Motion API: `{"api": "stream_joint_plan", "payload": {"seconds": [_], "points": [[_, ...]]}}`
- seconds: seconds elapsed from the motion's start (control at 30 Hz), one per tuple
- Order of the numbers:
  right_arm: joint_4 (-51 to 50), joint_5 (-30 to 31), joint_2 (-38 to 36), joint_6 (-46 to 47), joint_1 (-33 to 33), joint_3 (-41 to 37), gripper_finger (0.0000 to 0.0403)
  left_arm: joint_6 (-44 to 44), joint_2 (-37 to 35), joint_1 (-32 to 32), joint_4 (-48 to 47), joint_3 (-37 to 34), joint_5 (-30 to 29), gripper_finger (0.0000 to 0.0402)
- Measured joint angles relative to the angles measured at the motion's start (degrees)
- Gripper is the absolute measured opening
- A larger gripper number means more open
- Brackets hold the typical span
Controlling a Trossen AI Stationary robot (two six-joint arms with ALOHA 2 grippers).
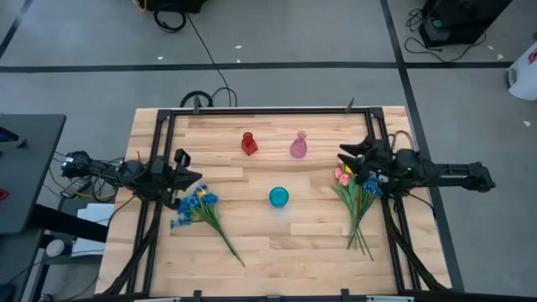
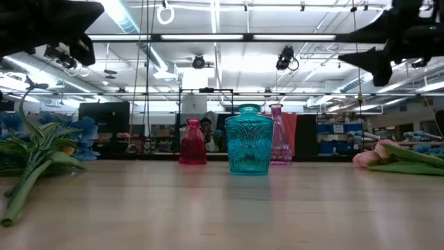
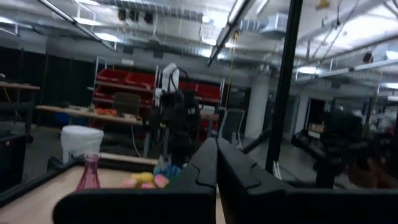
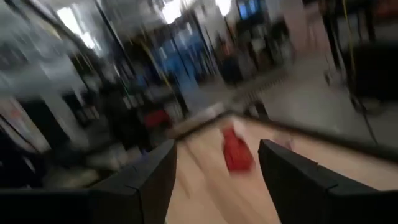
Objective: Sort flowers into vase by color
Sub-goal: Put the top left yellow flower into the blue vase
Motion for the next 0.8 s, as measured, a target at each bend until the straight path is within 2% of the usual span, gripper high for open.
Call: {"api": "stream_joint_plan", "payload": {"seconds": [0.23, 0.37, 0.5, 0.63, 0.7, 0.8], "points": [[-0.4, -8.0, 22.7, 5.1, 2.9, 7.1, 0.0229, -0.1, 0.0, 0.0, -0.8, 0.0, -4.3, 0.0008], [-3.5, -8.8, 35.6, 9.0, 6.2, 12.6, 0.0229, -1.5, 0.0, 0.0, -0.6, 0.0, -4.3, 0.0008], [-18.2, -8.2, 45.1, 15.9, 8.8, 23.2, 0.0229, -1.5, 0.0, 0.0, -0.4, 0.0, -4.3, 0.0008], [-41.0, -8.0, 54.3, 25.3, 11.2, 35.2, 0.0229, -1.5, 0.0, 0.0, 0.4, 0.0, -4.3, 0.0015], [-52.6, -11.1, 58.4, 31.7, 11.7, 40.3, 0.0229, -1.5, 0.0, 0.0, 0.6, 0.0, -4.3, 0.0022], [-63.3, -19.2, 62.9, 38.1, 12.7, 44.0, 0.0229, -1.5, 0.0, 0.0, 0.5, 0.0, -4.3, 0.0034]]}}
